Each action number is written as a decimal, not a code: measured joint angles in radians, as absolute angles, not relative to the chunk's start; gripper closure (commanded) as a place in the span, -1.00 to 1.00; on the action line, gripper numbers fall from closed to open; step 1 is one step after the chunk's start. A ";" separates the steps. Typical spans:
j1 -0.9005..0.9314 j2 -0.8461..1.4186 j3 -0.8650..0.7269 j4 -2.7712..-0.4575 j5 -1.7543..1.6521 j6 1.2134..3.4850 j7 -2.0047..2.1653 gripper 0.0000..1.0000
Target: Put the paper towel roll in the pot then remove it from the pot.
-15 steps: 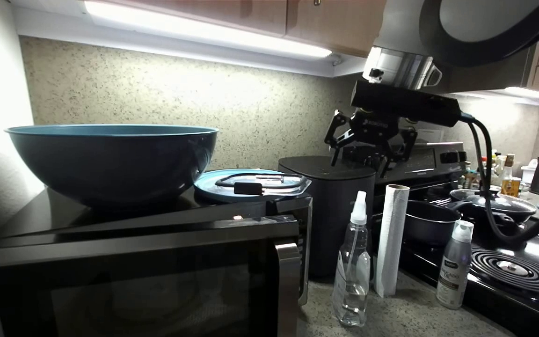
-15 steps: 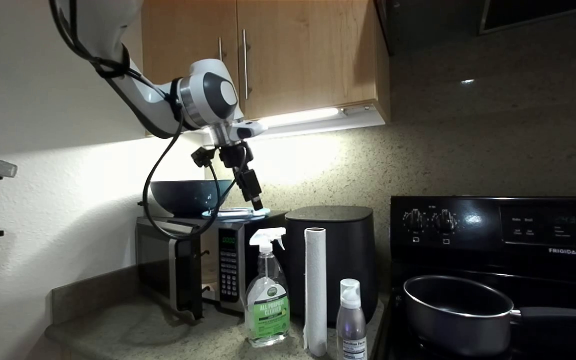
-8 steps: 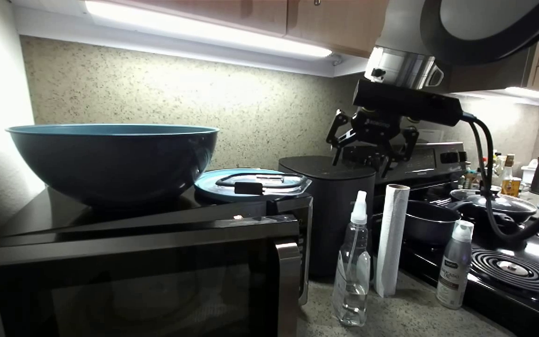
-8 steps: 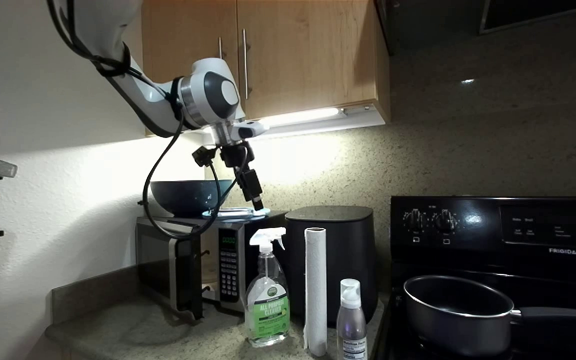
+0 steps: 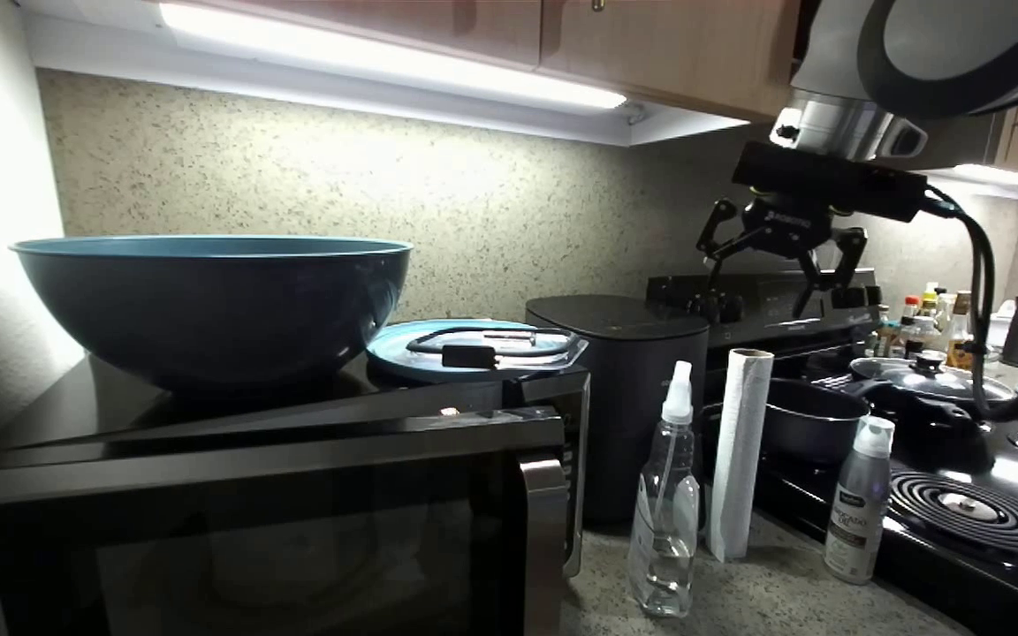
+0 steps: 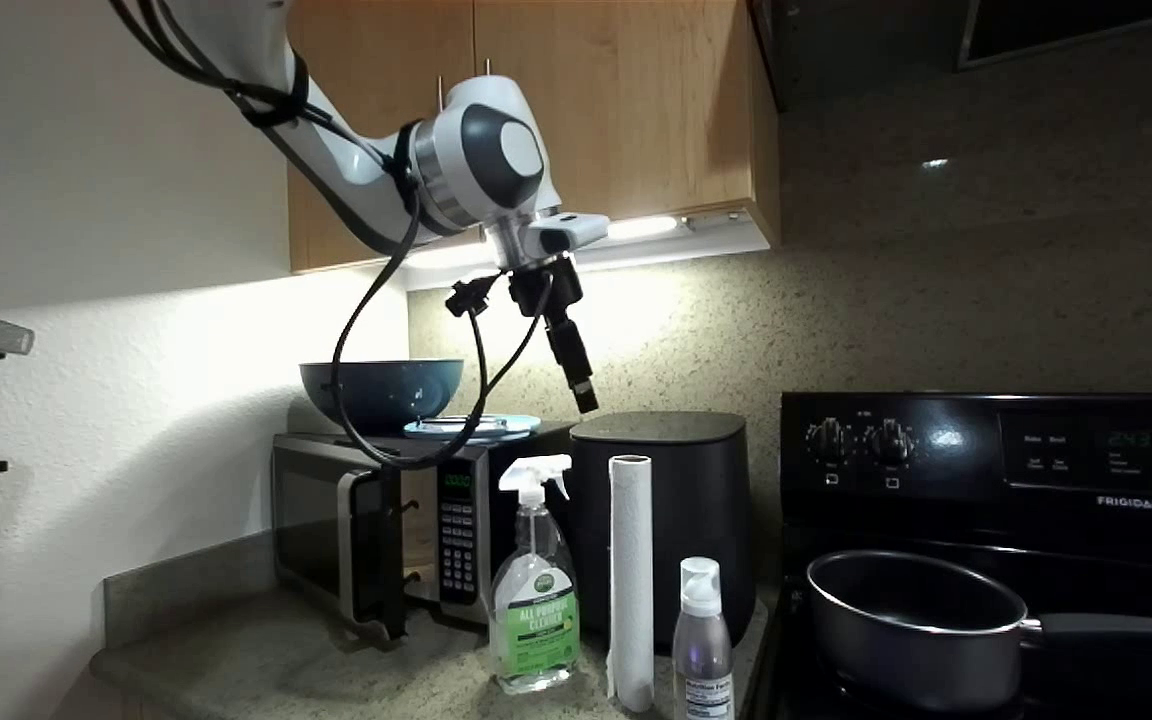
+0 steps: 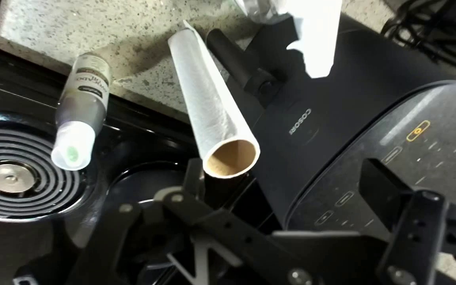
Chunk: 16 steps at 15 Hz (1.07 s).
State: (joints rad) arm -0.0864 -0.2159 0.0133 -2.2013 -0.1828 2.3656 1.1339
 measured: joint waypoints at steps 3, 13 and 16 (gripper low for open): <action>-0.111 -0.236 0.001 -2.216 -0.183 2.366 1.161 -1.00; -0.115 -0.198 0.007 -2.210 -0.184 2.364 1.164 -1.00; -0.120 -0.177 -0.005 -2.210 -0.184 2.359 1.175 -1.00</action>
State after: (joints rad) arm -0.1196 -0.1765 -0.0055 -2.2098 -0.1844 2.3593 1.1746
